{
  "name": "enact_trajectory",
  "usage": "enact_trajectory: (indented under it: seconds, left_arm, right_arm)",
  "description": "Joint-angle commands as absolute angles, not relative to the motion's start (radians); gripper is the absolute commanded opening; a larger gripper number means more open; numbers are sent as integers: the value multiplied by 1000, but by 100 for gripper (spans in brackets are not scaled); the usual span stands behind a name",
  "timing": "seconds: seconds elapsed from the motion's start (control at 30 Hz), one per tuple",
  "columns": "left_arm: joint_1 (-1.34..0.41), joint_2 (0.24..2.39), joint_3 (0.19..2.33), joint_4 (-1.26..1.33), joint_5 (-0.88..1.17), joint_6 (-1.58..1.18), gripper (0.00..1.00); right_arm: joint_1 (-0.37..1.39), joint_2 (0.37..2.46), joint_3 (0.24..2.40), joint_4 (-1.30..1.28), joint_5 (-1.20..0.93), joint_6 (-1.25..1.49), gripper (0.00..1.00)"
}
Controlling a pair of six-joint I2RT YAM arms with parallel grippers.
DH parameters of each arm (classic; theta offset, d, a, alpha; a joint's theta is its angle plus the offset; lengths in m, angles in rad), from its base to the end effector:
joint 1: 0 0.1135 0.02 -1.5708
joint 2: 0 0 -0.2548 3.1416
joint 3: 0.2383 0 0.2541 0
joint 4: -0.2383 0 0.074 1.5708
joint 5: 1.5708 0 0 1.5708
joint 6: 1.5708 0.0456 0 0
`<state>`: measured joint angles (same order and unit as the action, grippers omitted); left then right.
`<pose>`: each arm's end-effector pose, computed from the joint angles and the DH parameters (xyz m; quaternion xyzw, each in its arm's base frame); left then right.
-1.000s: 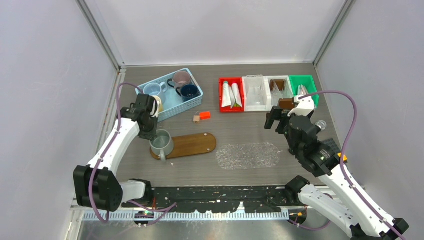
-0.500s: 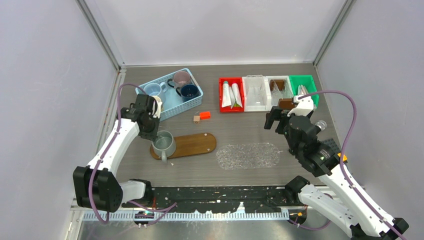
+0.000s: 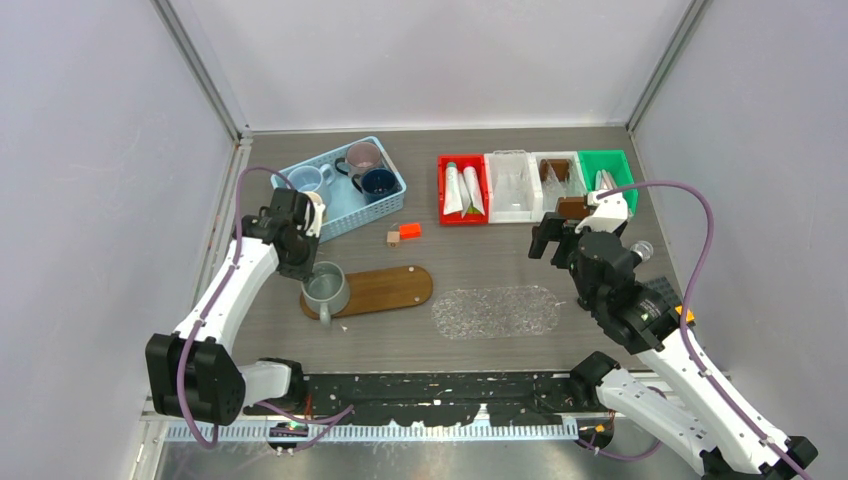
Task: Prepare toiletry sets of a toothbrush and toothpaste on the tray
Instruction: Adjust the cup on the tray.
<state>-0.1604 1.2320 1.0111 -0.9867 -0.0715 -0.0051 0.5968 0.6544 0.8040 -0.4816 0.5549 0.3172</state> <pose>0.2294 -0.0338 0.2465 0.0698 0.9805 0.0201 0.1828 0.1456 0.0699 0.3280 0.0483 0.7976 0.0462 0.5995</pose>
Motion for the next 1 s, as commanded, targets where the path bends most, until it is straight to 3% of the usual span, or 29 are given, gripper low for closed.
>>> enact_trajectory:
  seconds: [0.0,0.2,0.23,0.33,0.63,0.87,0.97]
  left_arm:
    - [-153,1225,1056,-999,-87,28,0]
    - [-154,1242,1063,-1005,-99,23,5]
    - [-153,1243,1062,-1006,-98,23,13]
    - [-154,1249,1063,-1006,-99,23,25]
    - [-153,1234,1076,-1021,-106,21,54]
    - [-154,1145,1138,-941,-93,-32,95]
    - [-154,1116,1158,-868,-85,-64,100]
  right_arm:
    - [604,653,813,-460,554,321,100]
    - [603,656,813,-459,553,322,100]
    - [603,656,812,-459,552,323,100]
    - [603,659,811,-458,549,324,100]
    - [603,679,816,-455,550,324,100]
    - [603,819,894,-493,526,333,100]
    - [602,910,956,-524,518,325,100]
